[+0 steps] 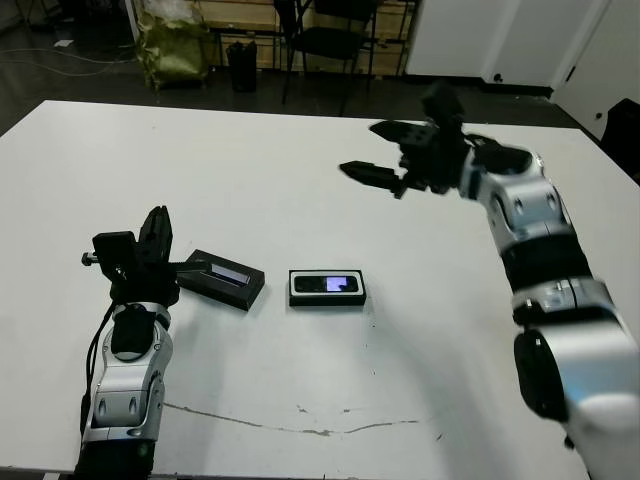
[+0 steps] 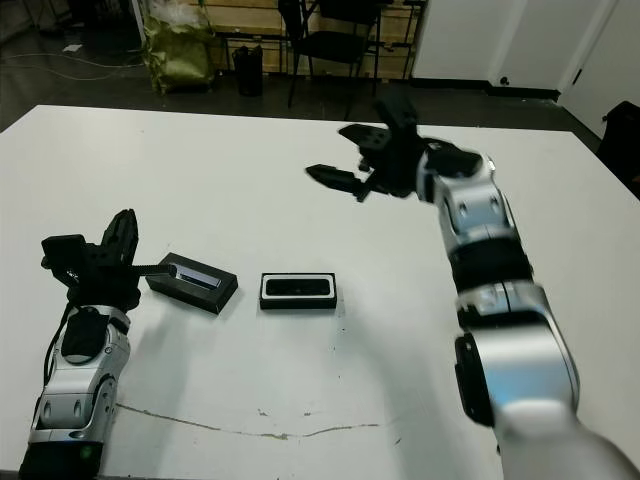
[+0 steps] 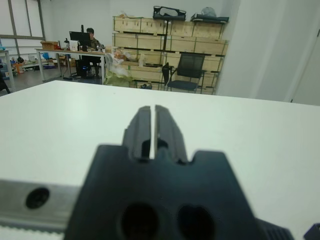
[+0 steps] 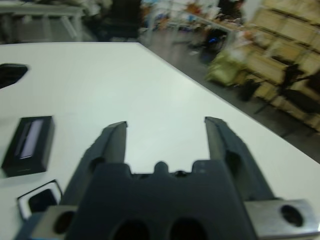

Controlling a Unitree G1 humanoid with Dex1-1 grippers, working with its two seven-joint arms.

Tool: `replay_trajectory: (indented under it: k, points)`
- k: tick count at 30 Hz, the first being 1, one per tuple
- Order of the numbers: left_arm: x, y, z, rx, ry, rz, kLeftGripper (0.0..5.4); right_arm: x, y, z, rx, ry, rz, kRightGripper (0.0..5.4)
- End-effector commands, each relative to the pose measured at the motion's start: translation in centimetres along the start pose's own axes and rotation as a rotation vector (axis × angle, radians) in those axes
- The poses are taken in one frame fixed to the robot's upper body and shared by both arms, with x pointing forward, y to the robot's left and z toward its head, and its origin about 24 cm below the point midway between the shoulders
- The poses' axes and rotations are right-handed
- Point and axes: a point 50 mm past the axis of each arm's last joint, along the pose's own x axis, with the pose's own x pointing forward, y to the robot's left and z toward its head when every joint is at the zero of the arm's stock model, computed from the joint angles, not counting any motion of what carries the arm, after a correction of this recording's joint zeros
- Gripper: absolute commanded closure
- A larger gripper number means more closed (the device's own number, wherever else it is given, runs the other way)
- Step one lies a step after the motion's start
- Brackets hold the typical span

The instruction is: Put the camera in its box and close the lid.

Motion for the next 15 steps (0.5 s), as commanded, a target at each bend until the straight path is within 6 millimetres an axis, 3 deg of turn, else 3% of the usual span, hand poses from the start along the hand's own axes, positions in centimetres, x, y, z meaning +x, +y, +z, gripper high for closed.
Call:
replay_trajectory:
  k: [1,12,15]
  points:
    - [0.3,0.4,0.2,0.029,-0.008,-0.022,5.40,-1.6,-0.1,-2.0,-0.006,0.018,-0.089,2.90]
    - [1.0,2.2,1.7,0.084,-0.050,-0.103,5.40,-4.5,1.6,-5.5,0.121,-0.112,-0.245,5.37]
    - [1.3,2.9,2.1,0.115,-0.092,-0.140,5.40,-5.1,2.2,-6.1,0.159,-0.134,-0.273,5.37]
